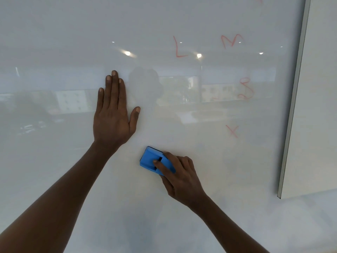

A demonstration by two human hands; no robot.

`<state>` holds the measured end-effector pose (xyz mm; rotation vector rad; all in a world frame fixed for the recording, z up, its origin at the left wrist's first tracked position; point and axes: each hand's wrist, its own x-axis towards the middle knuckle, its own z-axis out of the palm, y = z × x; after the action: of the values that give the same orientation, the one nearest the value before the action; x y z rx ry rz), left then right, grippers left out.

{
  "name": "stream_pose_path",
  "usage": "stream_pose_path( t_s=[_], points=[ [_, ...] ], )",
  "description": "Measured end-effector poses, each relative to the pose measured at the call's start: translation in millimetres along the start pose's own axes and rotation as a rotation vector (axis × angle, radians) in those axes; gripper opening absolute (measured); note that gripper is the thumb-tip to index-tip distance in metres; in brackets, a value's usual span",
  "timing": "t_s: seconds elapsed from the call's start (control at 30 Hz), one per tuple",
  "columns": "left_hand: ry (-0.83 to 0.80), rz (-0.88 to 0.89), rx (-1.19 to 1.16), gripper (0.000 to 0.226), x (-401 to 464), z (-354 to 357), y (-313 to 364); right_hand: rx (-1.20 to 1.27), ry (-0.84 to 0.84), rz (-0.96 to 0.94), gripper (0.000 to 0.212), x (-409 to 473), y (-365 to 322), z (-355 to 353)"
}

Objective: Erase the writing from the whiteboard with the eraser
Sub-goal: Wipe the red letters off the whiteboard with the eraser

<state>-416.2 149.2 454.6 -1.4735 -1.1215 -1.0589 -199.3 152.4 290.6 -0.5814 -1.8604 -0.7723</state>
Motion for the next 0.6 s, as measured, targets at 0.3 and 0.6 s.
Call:
stream_pose_path(
  t_s=[0.3,0.6],
  points=[
    [-0.009,-0.001,0.015,0.075,-0.1,-0.7,0.8,-0.062,0.056,0.081,0.046,5.5,53.4,-32.7],
    [-0.012,-0.004,0.035,0.075,-0.4,-0.1,1.4,-0.085,0.217,0.507,0.054,-15.3,121.1,-74.4]
  ],
)
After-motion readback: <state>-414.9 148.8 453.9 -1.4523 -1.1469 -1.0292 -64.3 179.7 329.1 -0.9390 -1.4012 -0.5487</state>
